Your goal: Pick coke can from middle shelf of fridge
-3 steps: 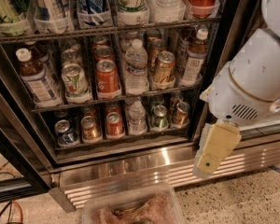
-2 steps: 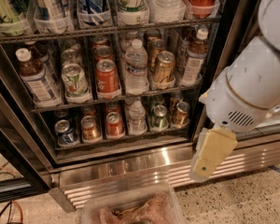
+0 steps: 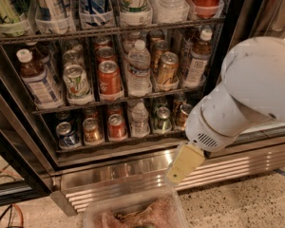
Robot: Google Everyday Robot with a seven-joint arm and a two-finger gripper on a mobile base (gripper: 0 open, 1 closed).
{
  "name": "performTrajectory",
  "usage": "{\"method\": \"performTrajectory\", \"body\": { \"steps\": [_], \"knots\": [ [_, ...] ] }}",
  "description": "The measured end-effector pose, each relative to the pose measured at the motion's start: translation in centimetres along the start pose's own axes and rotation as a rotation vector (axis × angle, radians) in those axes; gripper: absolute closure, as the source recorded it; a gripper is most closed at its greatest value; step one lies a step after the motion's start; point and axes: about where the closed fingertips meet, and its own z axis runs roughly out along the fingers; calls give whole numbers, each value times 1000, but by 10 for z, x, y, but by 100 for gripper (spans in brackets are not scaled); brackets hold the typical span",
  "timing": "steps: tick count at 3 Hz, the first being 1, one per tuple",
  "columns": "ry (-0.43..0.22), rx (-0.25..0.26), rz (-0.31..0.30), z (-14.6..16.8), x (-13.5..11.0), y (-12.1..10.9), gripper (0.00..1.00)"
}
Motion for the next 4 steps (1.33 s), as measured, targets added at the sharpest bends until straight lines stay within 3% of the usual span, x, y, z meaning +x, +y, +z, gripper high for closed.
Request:
{"method": "performTrajectory", "body": {
  "steps": [1, 3, 4],
  "knots": [
    [-47, -43, 44, 25, 0, -9, 0],
    [-56, -33, 34, 31, -4, -6, 0],
    [-92, -30, 71, 61, -17, 10, 0]
  ]
}}
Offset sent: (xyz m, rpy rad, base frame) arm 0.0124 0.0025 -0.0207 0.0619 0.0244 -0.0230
